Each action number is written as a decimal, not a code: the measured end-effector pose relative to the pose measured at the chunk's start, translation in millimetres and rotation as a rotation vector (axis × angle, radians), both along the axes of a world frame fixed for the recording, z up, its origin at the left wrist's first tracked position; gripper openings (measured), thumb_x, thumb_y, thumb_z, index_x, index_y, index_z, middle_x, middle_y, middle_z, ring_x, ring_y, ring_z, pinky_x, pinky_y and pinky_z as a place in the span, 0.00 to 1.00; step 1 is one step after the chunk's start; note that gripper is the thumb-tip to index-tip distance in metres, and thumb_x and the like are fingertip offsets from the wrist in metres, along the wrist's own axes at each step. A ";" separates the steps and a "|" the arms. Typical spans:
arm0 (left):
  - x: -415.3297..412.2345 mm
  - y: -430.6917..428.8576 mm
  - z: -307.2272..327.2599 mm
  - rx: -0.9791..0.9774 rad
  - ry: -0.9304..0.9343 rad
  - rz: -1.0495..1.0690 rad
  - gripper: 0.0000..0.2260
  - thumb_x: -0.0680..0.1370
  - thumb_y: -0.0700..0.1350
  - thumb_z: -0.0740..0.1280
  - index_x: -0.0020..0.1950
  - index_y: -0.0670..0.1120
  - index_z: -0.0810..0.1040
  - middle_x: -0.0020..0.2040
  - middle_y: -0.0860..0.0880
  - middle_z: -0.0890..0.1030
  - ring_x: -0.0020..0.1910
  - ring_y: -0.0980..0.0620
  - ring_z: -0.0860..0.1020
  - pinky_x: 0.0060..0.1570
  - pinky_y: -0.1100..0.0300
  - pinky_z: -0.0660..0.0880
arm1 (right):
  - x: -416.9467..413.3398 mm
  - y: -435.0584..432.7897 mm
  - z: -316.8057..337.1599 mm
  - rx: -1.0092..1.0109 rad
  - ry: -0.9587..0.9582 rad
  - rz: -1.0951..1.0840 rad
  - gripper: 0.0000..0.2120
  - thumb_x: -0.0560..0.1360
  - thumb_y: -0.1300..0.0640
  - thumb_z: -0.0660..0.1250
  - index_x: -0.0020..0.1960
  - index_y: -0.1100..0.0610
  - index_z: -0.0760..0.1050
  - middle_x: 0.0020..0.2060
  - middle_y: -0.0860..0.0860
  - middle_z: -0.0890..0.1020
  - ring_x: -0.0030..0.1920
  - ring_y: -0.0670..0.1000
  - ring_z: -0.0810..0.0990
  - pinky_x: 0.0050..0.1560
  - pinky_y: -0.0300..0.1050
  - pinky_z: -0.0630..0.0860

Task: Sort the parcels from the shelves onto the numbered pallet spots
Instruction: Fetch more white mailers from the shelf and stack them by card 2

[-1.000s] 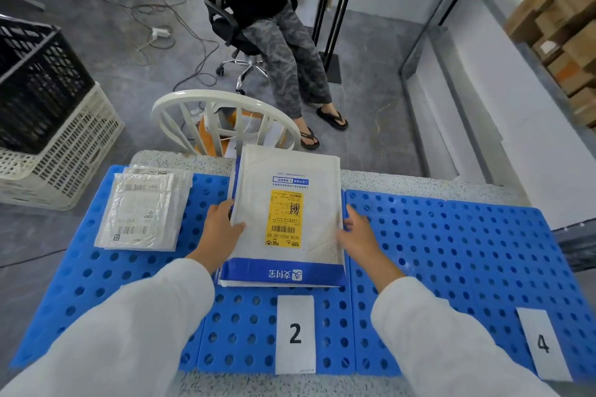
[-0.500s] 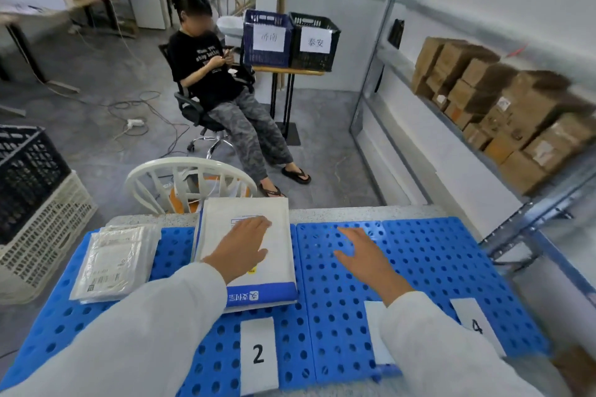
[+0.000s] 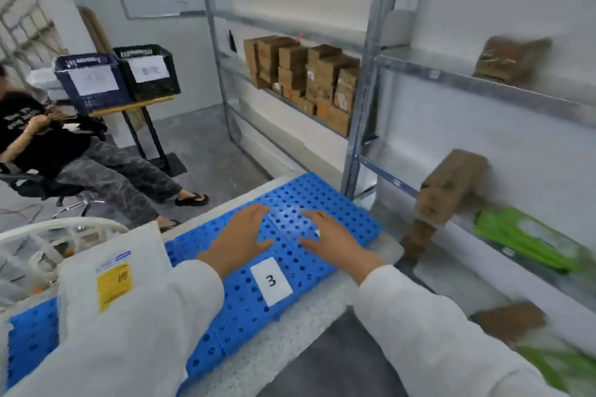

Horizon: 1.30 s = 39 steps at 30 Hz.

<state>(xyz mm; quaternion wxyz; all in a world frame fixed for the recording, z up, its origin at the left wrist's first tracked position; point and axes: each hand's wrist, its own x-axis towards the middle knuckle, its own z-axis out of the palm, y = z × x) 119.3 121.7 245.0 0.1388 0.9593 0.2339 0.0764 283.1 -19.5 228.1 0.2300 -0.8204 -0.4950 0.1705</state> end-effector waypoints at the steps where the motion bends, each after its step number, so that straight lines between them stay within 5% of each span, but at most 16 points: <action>1: 12.3 -13.8 1.4 0.005 0.009 -0.036 0.31 0.77 0.54 0.68 0.76 0.47 0.59 0.75 0.49 0.62 0.74 0.50 0.61 0.72 0.58 0.59 | 7.7 -19.9 -0.5 -0.009 -0.002 -0.037 0.30 0.78 0.48 0.65 0.77 0.48 0.58 0.73 0.48 0.65 0.70 0.52 0.68 0.64 0.47 0.69; 18: 154.4 -230.0 -56.5 -0.075 0.049 -0.430 0.27 0.77 0.50 0.69 0.73 0.45 0.64 0.70 0.48 0.68 0.69 0.49 0.67 0.66 0.58 0.65 | 61.3 -276.6 -56.2 -0.020 0.087 -0.506 0.32 0.76 0.48 0.67 0.76 0.52 0.60 0.71 0.53 0.69 0.70 0.55 0.68 0.68 0.46 0.66; 31: 235.7 -235.6 -124.6 -0.149 0.138 -0.507 0.27 0.76 0.48 0.70 0.72 0.42 0.66 0.70 0.45 0.69 0.68 0.46 0.68 0.67 0.57 0.64 | 115.1 -282.2 -107.9 -0.115 0.196 -0.635 0.32 0.77 0.48 0.65 0.78 0.51 0.57 0.75 0.52 0.64 0.73 0.55 0.65 0.72 0.52 0.65; 35: 269.1 -225.4 -134.1 -0.162 0.184 -0.547 0.28 0.76 0.50 0.70 0.72 0.42 0.66 0.70 0.44 0.70 0.68 0.45 0.68 0.67 0.55 0.65 | 144.6 -271.0 -112.8 -0.138 0.230 -0.679 0.31 0.77 0.49 0.65 0.77 0.51 0.58 0.73 0.53 0.66 0.64 0.58 0.75 0.66 0.52 0.70; 39: 305.8 -214.9 -132.8 -0.197 0.186 -0.600 0.28 0.74 0.49 0.71 0.71 0.42 0.67 0.68 0.43 0.72 0.67 0.43 0.70 0.66 0.51 0.68 | 171.0 -261.5 -116.3 -0.165 0.245 -0.715 0.32 0.77 0.48 0.65 0.77 0.51 0.57 0.73 0.52 0.65 0.69 0.56 0.70 0.67 0.54 0.69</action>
